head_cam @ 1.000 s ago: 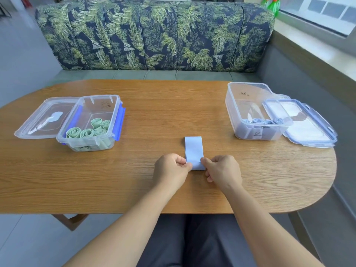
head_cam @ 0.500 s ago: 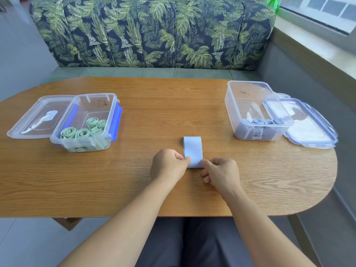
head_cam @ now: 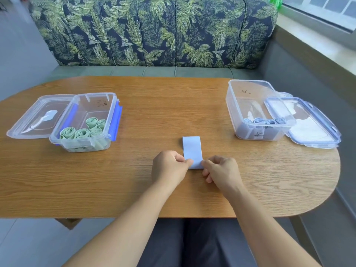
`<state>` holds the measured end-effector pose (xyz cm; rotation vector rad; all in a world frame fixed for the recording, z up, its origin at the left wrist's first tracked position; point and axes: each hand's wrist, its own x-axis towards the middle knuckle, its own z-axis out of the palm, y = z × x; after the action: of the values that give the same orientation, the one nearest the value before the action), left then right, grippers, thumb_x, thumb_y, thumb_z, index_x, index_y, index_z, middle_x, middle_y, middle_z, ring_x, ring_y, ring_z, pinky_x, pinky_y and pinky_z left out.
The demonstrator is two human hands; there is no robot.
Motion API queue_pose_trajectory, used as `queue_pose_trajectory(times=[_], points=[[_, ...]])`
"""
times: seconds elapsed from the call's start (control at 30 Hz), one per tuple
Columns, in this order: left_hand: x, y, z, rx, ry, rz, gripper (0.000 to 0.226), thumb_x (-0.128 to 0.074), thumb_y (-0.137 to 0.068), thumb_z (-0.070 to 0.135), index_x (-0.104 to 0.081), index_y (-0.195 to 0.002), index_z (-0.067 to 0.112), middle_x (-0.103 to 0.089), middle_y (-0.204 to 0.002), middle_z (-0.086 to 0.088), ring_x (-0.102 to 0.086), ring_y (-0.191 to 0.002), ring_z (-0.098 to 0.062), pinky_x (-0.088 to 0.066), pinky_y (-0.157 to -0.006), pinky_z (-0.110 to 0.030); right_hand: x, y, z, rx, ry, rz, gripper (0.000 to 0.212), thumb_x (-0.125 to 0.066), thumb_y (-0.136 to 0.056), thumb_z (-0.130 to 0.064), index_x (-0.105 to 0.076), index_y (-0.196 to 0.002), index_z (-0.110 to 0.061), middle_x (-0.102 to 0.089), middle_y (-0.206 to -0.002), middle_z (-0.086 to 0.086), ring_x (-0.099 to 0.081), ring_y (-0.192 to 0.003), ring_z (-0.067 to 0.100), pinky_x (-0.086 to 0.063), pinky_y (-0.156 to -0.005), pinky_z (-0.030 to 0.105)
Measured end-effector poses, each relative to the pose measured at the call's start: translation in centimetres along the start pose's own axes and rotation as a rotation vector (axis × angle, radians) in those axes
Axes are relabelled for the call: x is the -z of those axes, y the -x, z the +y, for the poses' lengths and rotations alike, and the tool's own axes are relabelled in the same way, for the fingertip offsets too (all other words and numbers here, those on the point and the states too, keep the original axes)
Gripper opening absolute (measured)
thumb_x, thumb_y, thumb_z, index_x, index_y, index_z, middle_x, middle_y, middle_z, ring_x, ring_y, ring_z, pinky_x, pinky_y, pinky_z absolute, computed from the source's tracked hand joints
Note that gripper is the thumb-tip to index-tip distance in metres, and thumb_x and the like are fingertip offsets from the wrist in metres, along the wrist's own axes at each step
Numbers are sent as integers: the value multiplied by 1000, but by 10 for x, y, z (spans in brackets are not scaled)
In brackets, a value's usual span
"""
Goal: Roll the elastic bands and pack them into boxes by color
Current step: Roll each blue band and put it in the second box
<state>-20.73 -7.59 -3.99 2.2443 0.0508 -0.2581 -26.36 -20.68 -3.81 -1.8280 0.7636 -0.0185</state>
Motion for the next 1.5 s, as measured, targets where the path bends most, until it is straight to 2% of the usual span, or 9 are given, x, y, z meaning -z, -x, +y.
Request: queue_pose_trajectory(times=[0.23,0.43,0.6,0.73,0.97,1.1,1.23,1.4,1.5], points=[[1,-5,3,21,0,-30,19,-75,-76,40,-71,-73,21,-70,-71,6,-67,-71,-14,-56,-69,-30,-1,-4,0,-4,43,11,20,-63,-86,-27,-66,-74,-12,-67,-54,-2,-54,-42,9,-48,-59,30],[3,-16,7,77,4,-76,29,-76,-75,43,-70,-69,15,-71,-65,0,-70,-70,-20,-59,-73,-36,-6,-12,-5,-37,101,30,27,-61,-88,-37,-63,-73,-15,-69,-54,0,-58,-45,14,-57,-74,41],[4,-19,11,103,-13,-82,30,-72,-77,42,-63,-62,17,-68,-54,3,-64,-57,-17,-58,-68,-31,-9,-13,-10,-29,146,65,25,-58,-89,-39,-62,-79,-16,-69,-54,0,-61,-47,16,-58,-74,41],[2,-18,5,66,-18,-23,26,-67,-81,45,-61,-70,22,-71,-70,1,-69,-73,-18,-57,-73,-34,-12,-16,-12,0,179,77,22,-56,-90,-39,-61,-83,-19,-68,-54,-1,-60,-43,13,-56,-68,36],[-4,-11,-3,11,63,9,15,-68,-82,32,-70,-92,21,-73,-85,3,-69,-85,-15,-56,-80,-33,-12,-19,-15,-4,170,67,23,-55,-93,-38,-63,-84,-18,-67,-53,-2,-58,-43,12,-52,-62,32],[-7,-12,-2,-6,57,11,13,-69,-81,32,-70,-90,24,-72,-84,5,-69,-85,-15,-56,-80,-34,-11,-21,-17,-14,175,61,27,-55,-92,-41,-64,-81,-18,-67,-52,-3,-59,-45,13,-54,-67,35],[-4,-14,4,9,3,6,15,-66,-81,34,-70,-76,20,-71,-70,6,-68,-75,-16,-57,-74,-35,-9,-22,-15,-14,129,65,31,-55,-94,-41,-62,-77,-16,-67,-52,-2,-58,-44,13,-53,-67,35],[-2,-21,9,56,-9,-13,19,-67,-79,39,-69,-72,22,-71,-70,5,-69,-76,-16,-57,-75,-34,-7,-17,-12,13,25,56,18,-61,-86,-30,-67,-83,-14,-69,-56,-1,-56,-43,13,-54,-67,37],[-2,-24,10,65,1,-17,18,-68,-78,40,-67,-70,24,-71,-69,4,-70,-75,-15,-58,-75,-34,-8,-16,-12,21,7,22,8,-62,-83,-26,-67,-85,-21,-70,-58,-3,-57,-45,11,-55,-70,38]])
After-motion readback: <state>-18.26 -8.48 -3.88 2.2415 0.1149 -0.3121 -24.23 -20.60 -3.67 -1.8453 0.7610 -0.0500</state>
